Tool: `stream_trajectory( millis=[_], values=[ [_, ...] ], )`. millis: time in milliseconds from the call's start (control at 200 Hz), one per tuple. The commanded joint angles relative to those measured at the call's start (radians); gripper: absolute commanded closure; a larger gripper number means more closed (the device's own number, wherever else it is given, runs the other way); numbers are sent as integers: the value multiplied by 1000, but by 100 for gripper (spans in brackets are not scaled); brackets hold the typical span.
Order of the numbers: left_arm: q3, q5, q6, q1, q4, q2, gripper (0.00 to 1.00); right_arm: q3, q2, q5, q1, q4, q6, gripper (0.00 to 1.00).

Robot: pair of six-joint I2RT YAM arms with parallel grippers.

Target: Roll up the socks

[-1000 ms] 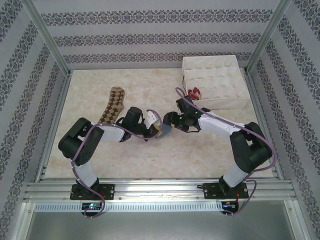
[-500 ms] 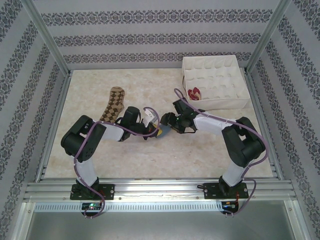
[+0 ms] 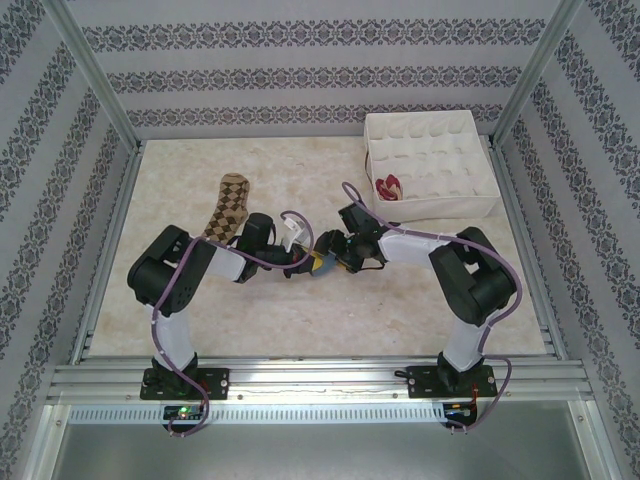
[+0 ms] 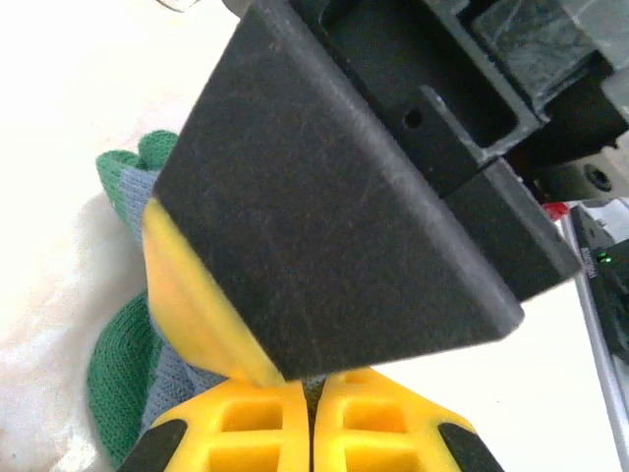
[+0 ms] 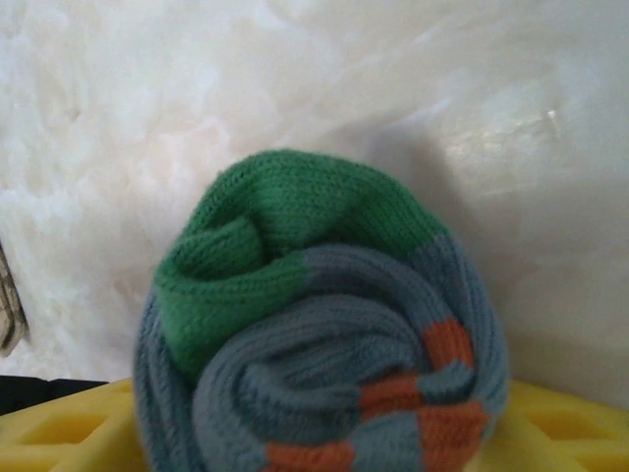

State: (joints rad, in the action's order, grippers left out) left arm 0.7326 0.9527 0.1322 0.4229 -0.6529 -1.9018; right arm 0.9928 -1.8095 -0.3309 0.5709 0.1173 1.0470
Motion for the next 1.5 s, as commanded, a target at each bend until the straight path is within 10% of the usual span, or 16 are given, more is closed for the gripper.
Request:
stream_trajectory(
  millis=[0,210,470,590,869,1139,1494],
  values=[
    [-32,69,80,-17,-16,-52,100,23,-50,-41,-8,-32,24,31],
    [-15,129,92,-34,-14,-73,100,48,-107,-96,-34,-77,26,38],
    [-2,139,92,-44,-9,-70,100,24,-123,-140,-39,-197,30,78],
    [-9,122,79,-48,-11,-43,79,0,-87,-125,-40,-243,-6,89],
    [23,83,33,-51,48,106,57,16,109,9,-74,-140,-277,92],
    [216,4,-54,-37,277,189,57,155,265,156,-203,36,-655,92],
    [729,-365,-227,69,736,30,66,428,126,327,-411,31,-1019,92]
  ],
)
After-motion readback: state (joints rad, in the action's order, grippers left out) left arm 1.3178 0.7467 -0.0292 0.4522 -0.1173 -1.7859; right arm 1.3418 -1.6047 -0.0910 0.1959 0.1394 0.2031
